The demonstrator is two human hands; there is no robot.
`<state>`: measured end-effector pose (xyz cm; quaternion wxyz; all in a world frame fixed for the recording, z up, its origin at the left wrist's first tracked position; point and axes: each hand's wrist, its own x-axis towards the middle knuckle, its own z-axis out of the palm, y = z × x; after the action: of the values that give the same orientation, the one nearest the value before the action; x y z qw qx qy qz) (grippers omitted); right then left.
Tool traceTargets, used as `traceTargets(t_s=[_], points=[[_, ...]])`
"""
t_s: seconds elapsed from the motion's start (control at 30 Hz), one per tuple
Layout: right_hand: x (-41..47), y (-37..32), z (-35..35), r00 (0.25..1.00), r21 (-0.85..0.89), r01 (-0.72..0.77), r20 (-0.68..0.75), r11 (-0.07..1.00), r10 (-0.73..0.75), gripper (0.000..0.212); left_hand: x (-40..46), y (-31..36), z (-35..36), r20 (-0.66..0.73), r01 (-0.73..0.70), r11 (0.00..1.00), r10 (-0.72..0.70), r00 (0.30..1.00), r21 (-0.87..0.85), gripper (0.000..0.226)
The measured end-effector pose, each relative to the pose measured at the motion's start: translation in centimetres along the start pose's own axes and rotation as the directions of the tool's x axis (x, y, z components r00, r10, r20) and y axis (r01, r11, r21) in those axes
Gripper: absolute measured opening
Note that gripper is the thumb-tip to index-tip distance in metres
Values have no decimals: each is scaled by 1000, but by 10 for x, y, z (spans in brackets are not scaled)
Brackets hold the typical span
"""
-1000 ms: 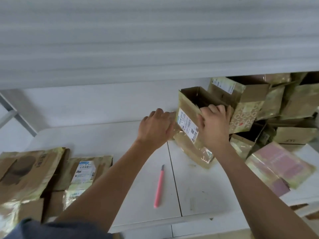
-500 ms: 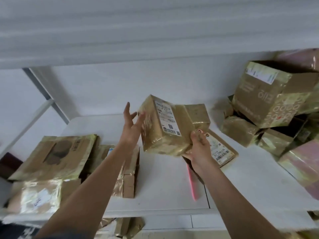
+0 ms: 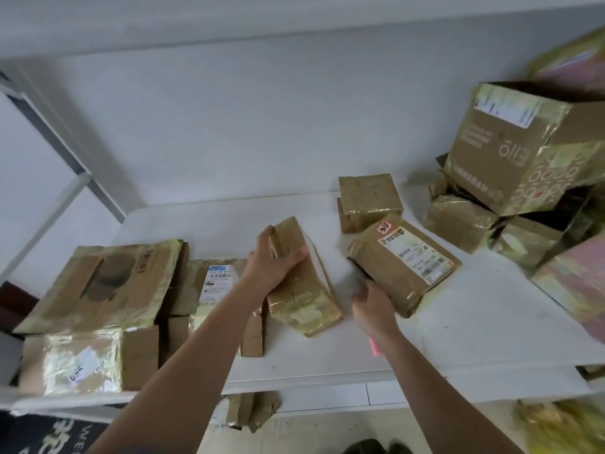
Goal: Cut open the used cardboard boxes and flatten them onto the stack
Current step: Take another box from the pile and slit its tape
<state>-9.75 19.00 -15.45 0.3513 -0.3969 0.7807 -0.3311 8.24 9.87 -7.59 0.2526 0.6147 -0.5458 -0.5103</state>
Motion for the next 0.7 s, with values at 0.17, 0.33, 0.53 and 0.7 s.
traceTargets(t_s=[0.17, 0.33, 0.53, 0.7], points=[[18, 20, -38, 994, -185, 25, -100, 982, -44, 45, 4, 7, 13, 28, -31, 986, 26, 999, 164, 99], [3, 34, -22, 999, -257, -12, 34, 966, 22, 46, 0, 14, 28, 95, -66, 948, 39, 995, 312, 96], [6, 33, -17, 999, -370, 32, -15, 928, -41, 18, -9, 18, 32, 160, -49, 965, 8, 987, 258, 88], [10, -14, -47, 999, 205, 41, -26, 978, -36, 26, -16, 12, 29, 123, -75, 982, 54, 991, 174, 92]])
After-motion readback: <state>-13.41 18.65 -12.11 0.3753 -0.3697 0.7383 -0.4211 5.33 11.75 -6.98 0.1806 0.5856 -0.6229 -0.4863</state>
